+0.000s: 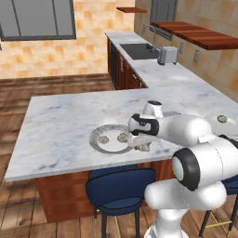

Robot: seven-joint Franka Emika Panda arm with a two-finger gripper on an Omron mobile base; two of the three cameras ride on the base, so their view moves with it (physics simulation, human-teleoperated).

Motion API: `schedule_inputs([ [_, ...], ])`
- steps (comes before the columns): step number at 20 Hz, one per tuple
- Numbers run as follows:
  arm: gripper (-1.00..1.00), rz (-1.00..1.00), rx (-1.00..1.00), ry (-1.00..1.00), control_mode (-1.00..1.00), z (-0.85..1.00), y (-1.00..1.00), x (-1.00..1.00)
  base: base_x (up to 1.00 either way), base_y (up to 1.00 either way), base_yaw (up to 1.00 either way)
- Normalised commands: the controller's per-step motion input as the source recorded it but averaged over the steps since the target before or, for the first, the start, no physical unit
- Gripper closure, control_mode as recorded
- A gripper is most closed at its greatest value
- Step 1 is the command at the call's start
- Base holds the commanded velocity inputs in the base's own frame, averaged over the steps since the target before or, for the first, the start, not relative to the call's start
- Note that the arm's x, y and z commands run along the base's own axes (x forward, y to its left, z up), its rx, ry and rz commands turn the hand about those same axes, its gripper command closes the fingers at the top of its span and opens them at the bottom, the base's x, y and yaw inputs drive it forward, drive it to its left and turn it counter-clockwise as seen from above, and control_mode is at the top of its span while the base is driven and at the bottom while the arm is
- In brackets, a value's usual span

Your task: Place two dumplings into each of the tupperware containers and then place the containers in the fridge.

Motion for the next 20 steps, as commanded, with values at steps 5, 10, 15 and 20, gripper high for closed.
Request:
schedule_inputs([
  [5, 1.00, -0.11, 0.00, 0.00, -1.00, 0.52, -0.76, -0.06, 0.00, 0.00, 0.00],
  [10, 1.00, -0.16, 0.00, -0.01, -1.00, 0.35, -0.38, 0.08, 0.00, 0.00, 0.00],
  [15, 1.00, -0.21, -0.01, 0.00, -1.00, 0.01, -0.56, 0.42, 0.00, 0.00, 0.00],
  [20, 1.00, -0.19, 0.00, 0.00, -1.00, 0.21, -0.58, 0.47, 0.00, 0.00, 0.00],
])
